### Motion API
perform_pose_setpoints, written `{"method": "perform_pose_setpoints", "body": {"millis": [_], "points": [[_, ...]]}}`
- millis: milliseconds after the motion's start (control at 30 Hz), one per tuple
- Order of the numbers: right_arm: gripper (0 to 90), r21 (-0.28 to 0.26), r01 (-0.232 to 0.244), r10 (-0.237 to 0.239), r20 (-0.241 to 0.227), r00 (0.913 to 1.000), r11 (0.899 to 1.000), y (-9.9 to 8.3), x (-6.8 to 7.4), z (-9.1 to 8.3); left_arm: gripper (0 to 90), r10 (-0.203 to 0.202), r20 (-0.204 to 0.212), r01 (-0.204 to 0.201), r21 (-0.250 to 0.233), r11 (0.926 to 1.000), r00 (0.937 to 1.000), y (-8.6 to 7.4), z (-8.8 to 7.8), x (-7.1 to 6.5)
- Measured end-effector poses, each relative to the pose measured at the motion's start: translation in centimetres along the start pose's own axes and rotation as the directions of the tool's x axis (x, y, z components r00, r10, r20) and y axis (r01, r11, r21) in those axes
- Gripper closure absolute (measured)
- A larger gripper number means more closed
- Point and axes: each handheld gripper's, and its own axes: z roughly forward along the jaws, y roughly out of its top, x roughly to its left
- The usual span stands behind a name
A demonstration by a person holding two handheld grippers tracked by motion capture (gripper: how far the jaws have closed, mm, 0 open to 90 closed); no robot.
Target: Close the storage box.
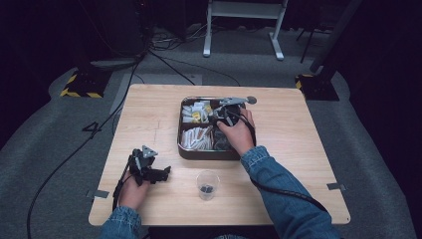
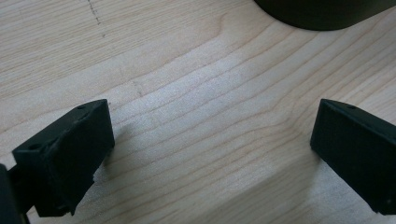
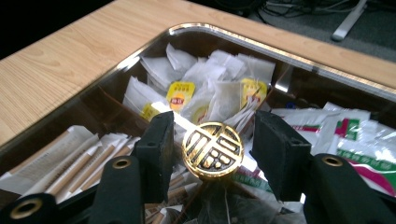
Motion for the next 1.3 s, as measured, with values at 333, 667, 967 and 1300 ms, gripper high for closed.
{"method": "perform_pose_setpoints", "body": {"millis": [333,667,967,1300], "points": [[47.3,-0.082,-0.011,0.008,-0.041,0.9991,0.997,1.3,-0.1,-3.0,0.0,-0.001,0.000,0.001,0.000,1.0000,1.0000,0.0,0.0,0.0],[46.8,-0.135,-0.041,0.030,-0.089,0.9956,0.990,0.8,-1.1,-6.4,0.0,0.000,0.000,0.000,0.000,1.0000,1.0000,0.0,0.0,0.0],[45.9,-0.143,-0.022,0.009,-0.090,0.9959,0.990,-0.2,-2.7,-9.8,0.0,0.000,0.000,0.000,0.000,1.0000,1.0000,0.0,0.0,0.0],[45.2,-0.150,-0.031,0.025,-0.041,0.9988,0.988,-2.3,-6.3,-14.3,0.0,0.000,0.000,0.000,-0.001,1.0000,1.0000,0.0,0.0,0.0]]}}
